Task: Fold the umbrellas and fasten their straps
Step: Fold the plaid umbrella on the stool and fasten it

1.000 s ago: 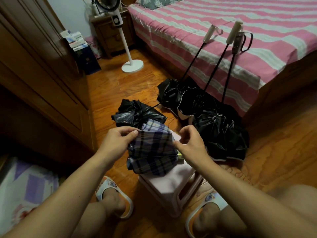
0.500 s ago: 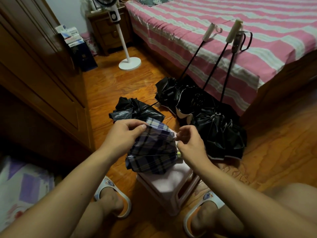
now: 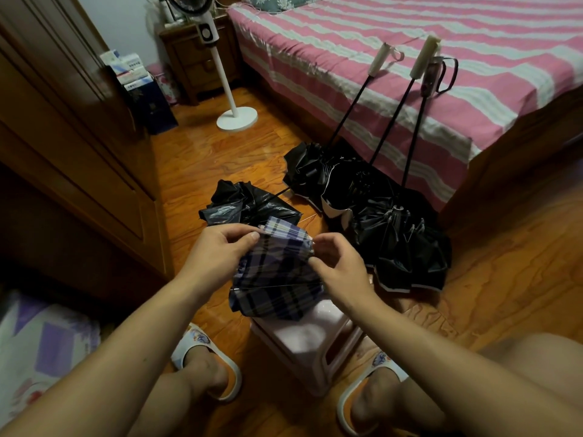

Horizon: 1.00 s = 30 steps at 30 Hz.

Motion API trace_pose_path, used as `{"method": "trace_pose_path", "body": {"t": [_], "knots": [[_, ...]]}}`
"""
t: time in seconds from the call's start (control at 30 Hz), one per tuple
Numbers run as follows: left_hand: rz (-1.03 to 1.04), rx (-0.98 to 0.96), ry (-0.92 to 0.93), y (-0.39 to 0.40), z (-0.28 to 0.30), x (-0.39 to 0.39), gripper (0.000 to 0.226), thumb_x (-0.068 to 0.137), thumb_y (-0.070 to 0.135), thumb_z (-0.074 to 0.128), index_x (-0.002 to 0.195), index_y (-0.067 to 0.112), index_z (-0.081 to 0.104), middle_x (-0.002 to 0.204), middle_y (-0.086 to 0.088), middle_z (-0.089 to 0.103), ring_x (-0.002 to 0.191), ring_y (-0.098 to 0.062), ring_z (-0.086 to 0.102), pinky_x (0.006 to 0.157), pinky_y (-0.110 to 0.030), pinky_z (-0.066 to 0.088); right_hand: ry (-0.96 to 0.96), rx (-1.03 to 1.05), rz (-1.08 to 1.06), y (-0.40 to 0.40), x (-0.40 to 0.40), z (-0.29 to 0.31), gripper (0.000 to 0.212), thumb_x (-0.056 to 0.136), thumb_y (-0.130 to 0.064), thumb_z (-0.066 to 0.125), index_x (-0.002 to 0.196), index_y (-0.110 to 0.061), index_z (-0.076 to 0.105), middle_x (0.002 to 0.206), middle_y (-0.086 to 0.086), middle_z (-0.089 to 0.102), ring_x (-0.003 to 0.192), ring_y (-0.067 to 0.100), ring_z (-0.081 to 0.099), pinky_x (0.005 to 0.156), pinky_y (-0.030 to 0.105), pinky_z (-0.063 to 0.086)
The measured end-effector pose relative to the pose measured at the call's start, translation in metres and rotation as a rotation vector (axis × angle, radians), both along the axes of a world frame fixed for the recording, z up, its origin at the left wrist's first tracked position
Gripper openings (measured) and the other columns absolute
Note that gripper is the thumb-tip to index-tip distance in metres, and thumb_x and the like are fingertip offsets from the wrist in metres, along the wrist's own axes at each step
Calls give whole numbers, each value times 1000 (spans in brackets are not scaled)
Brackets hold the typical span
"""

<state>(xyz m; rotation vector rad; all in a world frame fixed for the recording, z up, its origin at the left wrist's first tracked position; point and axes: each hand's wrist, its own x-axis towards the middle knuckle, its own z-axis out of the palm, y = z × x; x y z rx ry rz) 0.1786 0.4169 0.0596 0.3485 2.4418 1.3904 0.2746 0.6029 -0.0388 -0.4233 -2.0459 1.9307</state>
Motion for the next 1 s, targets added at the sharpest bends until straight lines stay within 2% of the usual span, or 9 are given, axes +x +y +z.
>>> {"method": "trace_pose_path", "body": {"t": [0.23, 0.37, 0.43, 0.47, 0.53, 0.6, 0.73, 0.9, 1.0], "knots": [[76, 31, -34, -11, -10, -5, 18, 101, 18, 61, 103, 20, 78, 99, 7, 75, 80, 11, 66, 58, -3, 45, 4, 13, -146, 4, -17, 0, 32, 89, -5, 74, 96, -34, 62, 96, -5, 70, 89, 0, 67, 77, 17, 54], [69, 40, -43, -12, -13, -13, 17, 101, 19, 62, 103, 22, 79, 97, 8, 75, 85, 6, 67, 63, -6, 47, -30, 119, -26, 10, -28, -3, 47, 86, -13, 80, 119, -37, 57, 120, -6, 59, 109, 2, 58, 96, 21, 50], [55, 48, -52, -10, -13, -20, 17, 100, 21, 63, 100, 26, 79, 96, 9, 77, 90, -1, 69, 73, -17, 51, -81, 199, 115, 16, -37, -7, 59, 84, -20, 83, 133, -35, 55, 133, -8, 52, 121, 5, 52, 104, 23, 43], [41, 49, -54, -7, -13, -24, 17, 100, 22, 63, 99, 27, 80, 95, 10, 77, 90, -3, 70, 77, -23, 53, -104, 203, 146, 20, -43, -8, 51, 85, -20, 82, 130, -31, 60, 131, -7, 56, 121, 8, 54, 105, 28, 45], [25, 35, -40, 1, -11, -33, 17, 101, 23, 63, 100, 29, 79, 95, 11, 76, 91, -7, 69, 81, -30, 55, -122, 149, 103, 28, -58, -9, 21, 88, -13, 78, 105, -25, 72, 109, -2, 70, 104, 13, 65, 95, 35, 53], [34, -4, 19, 9, -12, -43, 17, 102, 24, 61, 112, 29, 74, 102, 13, 69, 96, -6, 64, 84, -34, 55, -131, 63, 53, 37, -73, -10, 15, 89, -6, 76, 88, -22, 76, 88, -1, 72, 87, 15, 68, 85, 34, 55], [104, -116, -16, -1, -40, -49, 27, 102, 24, 61, 128, 27, 63, 114, 8, 59, 105, -14, 60, 94, -42, 54, -245, 13, -1, 56, -113, -19, 4, 92, -5, 72, 95, -7, 71, 84, 6, 66, 72, 14, 64, 63, 21, 55], [105, -340, -408, -44, -118, -15, 13, 95, 23, 68, 108, 20, 65, 104, -6, 69, 89, -17, 63, 79, -32, 52, -451, 131, -32, 62, -159, -56, 9, 91, -3, 73, 93, -6, 66, 73, 2, 61, 52, 3, 59, 42, 10, 42], [120, -435, -495, -49, -140, -5, 19, 88, 36, 73, 99, 25, 63, 92, -6, 71, 82, -23, 67, 74, -36, 55, -498, -52, -50, 58, -167, -73, 11, 90, 3, 72, 93, -4, 64, 73, 6, 60, 38, -2, 54, 38, 13, 41]]}}
